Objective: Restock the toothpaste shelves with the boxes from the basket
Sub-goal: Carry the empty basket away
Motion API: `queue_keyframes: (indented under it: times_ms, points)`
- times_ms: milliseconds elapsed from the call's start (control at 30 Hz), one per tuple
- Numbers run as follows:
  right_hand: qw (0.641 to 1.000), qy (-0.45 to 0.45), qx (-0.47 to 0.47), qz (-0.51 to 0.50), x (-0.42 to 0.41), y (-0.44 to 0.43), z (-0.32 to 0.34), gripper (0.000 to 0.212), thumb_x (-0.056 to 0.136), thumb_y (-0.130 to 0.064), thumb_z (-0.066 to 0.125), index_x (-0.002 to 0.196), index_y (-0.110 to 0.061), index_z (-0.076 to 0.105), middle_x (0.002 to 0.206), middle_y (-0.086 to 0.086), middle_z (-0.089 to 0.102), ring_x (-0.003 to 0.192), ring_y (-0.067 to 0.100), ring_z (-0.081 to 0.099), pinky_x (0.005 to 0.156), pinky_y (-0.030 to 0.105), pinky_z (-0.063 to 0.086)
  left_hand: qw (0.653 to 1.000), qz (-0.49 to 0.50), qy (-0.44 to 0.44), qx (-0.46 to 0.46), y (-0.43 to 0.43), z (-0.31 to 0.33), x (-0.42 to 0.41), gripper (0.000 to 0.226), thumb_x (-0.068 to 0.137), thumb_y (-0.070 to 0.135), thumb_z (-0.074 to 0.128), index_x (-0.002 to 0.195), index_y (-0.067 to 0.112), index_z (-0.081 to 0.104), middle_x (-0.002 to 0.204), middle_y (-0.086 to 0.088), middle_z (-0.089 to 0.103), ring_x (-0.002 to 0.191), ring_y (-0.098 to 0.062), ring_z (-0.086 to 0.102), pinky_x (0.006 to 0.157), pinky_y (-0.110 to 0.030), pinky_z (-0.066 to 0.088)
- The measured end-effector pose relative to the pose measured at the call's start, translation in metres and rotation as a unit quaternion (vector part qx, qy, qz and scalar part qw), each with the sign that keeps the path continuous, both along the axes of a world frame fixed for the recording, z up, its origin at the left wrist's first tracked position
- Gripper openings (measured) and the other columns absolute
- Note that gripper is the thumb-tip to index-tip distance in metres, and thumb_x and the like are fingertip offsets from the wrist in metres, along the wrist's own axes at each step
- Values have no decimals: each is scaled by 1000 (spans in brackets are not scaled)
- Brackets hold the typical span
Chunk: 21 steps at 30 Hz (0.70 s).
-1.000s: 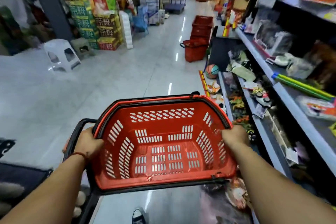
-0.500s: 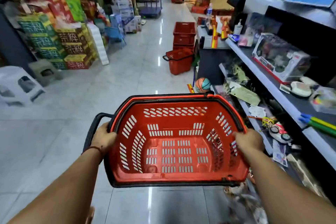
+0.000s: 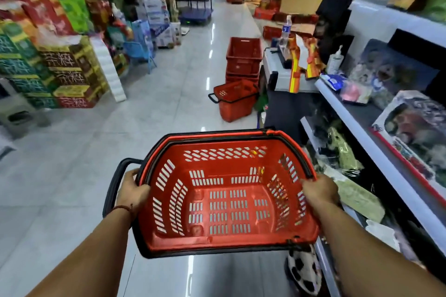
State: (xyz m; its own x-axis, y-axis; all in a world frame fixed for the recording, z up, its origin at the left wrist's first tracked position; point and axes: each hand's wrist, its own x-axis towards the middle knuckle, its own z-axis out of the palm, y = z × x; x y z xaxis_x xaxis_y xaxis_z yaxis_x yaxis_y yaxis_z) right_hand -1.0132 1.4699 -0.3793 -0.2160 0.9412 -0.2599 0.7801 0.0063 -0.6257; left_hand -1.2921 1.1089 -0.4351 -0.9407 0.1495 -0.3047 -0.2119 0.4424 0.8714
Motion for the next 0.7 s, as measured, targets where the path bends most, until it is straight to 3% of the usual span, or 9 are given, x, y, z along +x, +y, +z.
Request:
queue_keyframes:
  times_ms: [100, 233, 333, 400, 533, 633, 700]
  points:
    - [1000, 0, 7, 5, -77, 54, -2, 32, 86, -30, 72, 104, -4, 73, 104, 23, 72, 90, 38, 66, 74, 35, 46, 1000, -5, 2, 20, 57, 1, -66, 61, 76, 15, 75, 131, 28, 50, 98, -10, 74, 85, -32, 74, 85, -56, 60]
    - [1000, 4, -19, -6, -192, 130, -43, 31, 87, -30, 72, 97, 0, 74, 79, 17, 68, 71, 33, 62, 66, 32, 44, 999, -21, -26, 27, 132, -52, -174, 72, 69, 25, 84, 131, 30, 46, 99, -8, 75, 85, -30, 76, 83, -53, 60]
    - [999, -8, -43, 1, -277, 179, -89, 34, 86, -28, 74, 105, 0, 75, 103, 27, 72, 94, 40, 68, 73, 32, 46, 999, -14, -45, 17, 183, -115, -263, 69, 69, 23, 82, 129, 29, 48, 97, -7, 76, 84, -28, 76, 84, -54, 60]
    - [998, -21, -58, -13, -336, 214, -121, 38, 84, -31, 74, 107, -1, 74, 109, 27, 71, 97, 39, 67, 74, 33, 44, 997, -21, -71, 12, 219, -165, -327, 65, 71, 20, 81, 128, 28, 49, 99, -7, 75, 86, -28, 75, 85, -53, 60]
    - [993, -17, -108, -41, -431, 279, -197, 35, 79, -26, 76, 103, -1, 76, 89, 25, 71, 75, 30, 57, 72, 34, 45, 992, -28, -126, -5, 295, -234, -420, 64, 77, 9, 81, 132, 21, 51, 105, -13, 74, 89, -32, 75, 86, -56, 59]
    - [988, -20, -140, -68, -483, 331, -277, 47, 57, -41, 71, 90, -8, 77, 73, 14, 71, 71, 34, 68, 71, 46, 59, 988, -39, -148, -15, 342, -283, -476, 67, 77, 13, 86, 132, 25, 49, 104, -11, 74, 86, -33, 76, 79, -54, 62]
    - [985, -23, -154, -69, -522, 360, -318, 39, 65, -35, 78, 92, -7, 76, 75, 13, 72, 72, 33, 67, 70, 43, 60, 984, -54, -168, -29, 368, -329, -511, 73, 74, 18, 89, 135, 27, 48, 106, -12, 74, 86, -33, 76, 77, -55, 62]
